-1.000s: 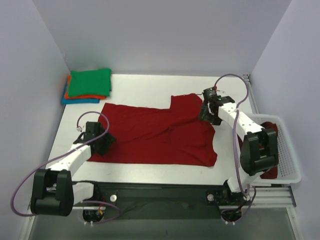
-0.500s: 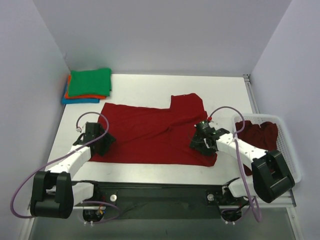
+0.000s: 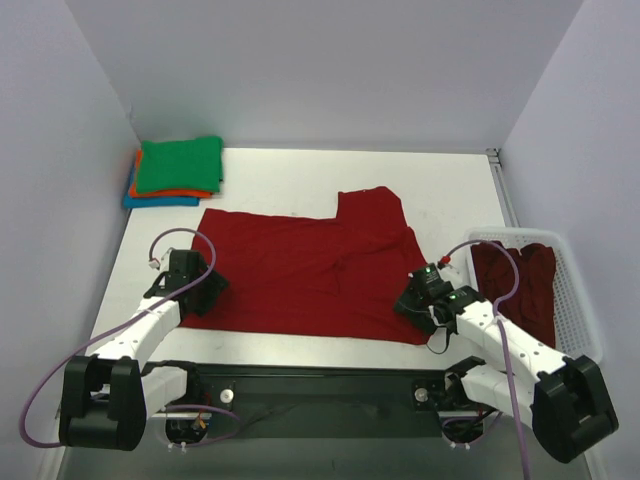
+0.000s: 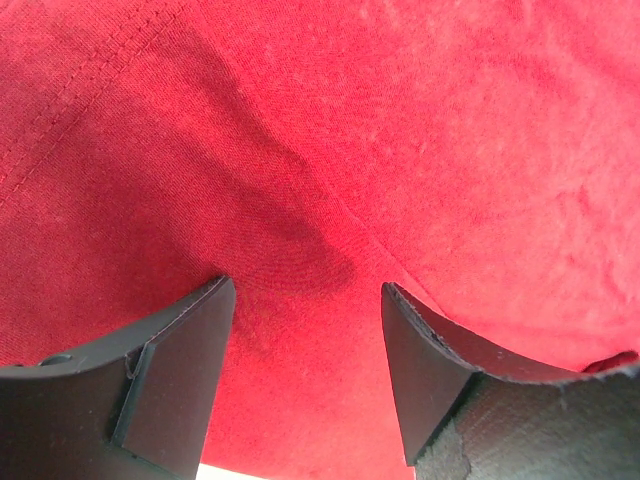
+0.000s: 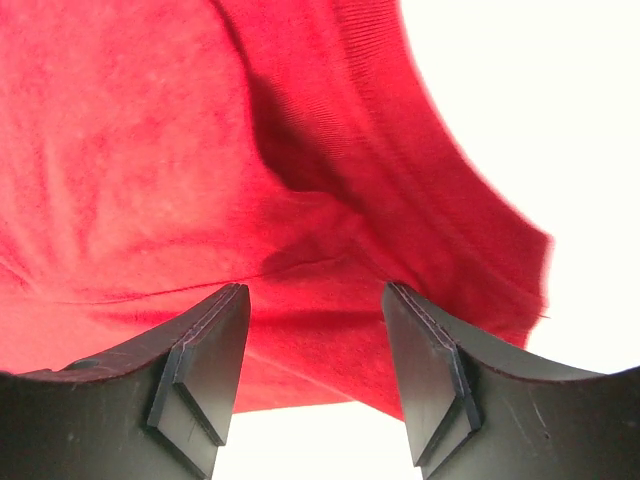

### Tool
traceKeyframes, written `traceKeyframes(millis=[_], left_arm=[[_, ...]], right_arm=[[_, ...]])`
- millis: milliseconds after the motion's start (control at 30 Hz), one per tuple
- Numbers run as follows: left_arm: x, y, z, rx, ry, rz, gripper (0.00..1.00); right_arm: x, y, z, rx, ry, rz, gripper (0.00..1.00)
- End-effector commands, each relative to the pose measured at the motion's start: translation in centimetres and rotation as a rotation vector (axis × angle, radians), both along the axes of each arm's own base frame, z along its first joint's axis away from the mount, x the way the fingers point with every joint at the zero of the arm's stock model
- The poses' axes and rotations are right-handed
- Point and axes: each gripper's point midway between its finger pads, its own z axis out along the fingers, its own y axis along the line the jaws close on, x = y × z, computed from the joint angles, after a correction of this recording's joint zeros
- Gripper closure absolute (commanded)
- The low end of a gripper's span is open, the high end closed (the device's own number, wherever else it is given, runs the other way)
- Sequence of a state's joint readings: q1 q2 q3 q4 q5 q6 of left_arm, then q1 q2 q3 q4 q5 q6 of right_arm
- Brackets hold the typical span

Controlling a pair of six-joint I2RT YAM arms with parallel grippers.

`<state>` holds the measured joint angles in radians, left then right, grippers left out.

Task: Fold and stack the t-shirts
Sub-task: Fold the flattened tshirt in 1/3 of the way

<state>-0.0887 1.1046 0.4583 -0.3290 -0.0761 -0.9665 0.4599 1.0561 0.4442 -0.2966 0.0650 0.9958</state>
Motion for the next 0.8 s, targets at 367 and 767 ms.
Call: traceKeyframes(millis=[367, 767], left_arm=[[-2.8, 0.7, 0.5, 0.043, 0.080, -0.037, 0.20], [6.7, 0.1, 13.3, 0.031, -0.246, -0.026, 0.22]], right_arm=[[-5.2, -2.9, 1.1, -0.036, 0.095, -0.053, 0.42], [12.6, 3.1, 15.6, 0.059, -0.289, 0.203, 0.43]])
